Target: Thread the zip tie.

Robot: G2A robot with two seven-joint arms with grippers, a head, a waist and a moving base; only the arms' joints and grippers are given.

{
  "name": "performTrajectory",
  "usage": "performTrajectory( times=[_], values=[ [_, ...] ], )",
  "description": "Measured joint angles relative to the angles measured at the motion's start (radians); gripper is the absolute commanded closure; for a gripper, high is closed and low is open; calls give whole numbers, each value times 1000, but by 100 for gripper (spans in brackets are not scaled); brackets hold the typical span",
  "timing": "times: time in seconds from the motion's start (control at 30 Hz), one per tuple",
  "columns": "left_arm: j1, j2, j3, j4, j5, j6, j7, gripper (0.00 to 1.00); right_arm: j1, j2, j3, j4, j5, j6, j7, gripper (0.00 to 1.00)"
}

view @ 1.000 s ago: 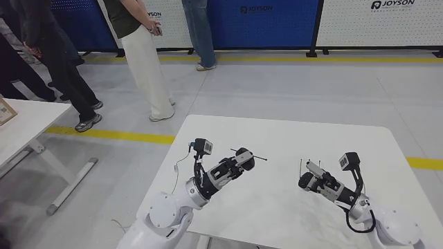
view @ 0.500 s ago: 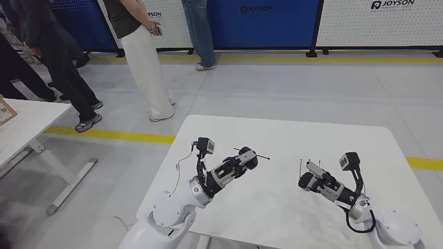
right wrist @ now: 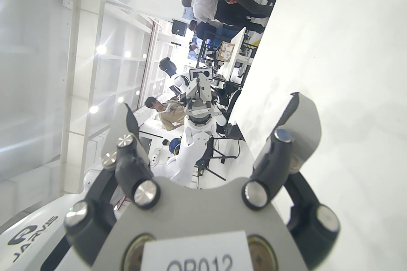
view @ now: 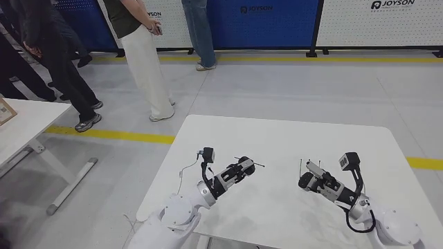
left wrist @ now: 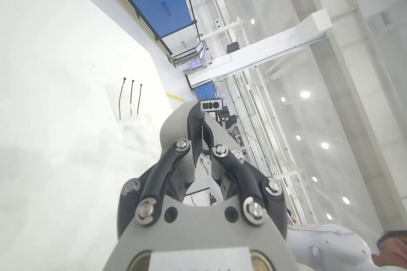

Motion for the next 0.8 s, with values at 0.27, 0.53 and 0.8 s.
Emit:
performTrajectory(
  times=[0.27,0.53,0.8],
  values=[
    [-2,0,4,1,6,8,3,100,0,0,0,0,0,0,0,0],
    [-58,-19,74,95,58,9,107,100,0,0,0,0,0,0,0,0],
    [-60,-19,76,97,50,-2,108,100,0,0,0,0,0,0,0,0]
  ],
)
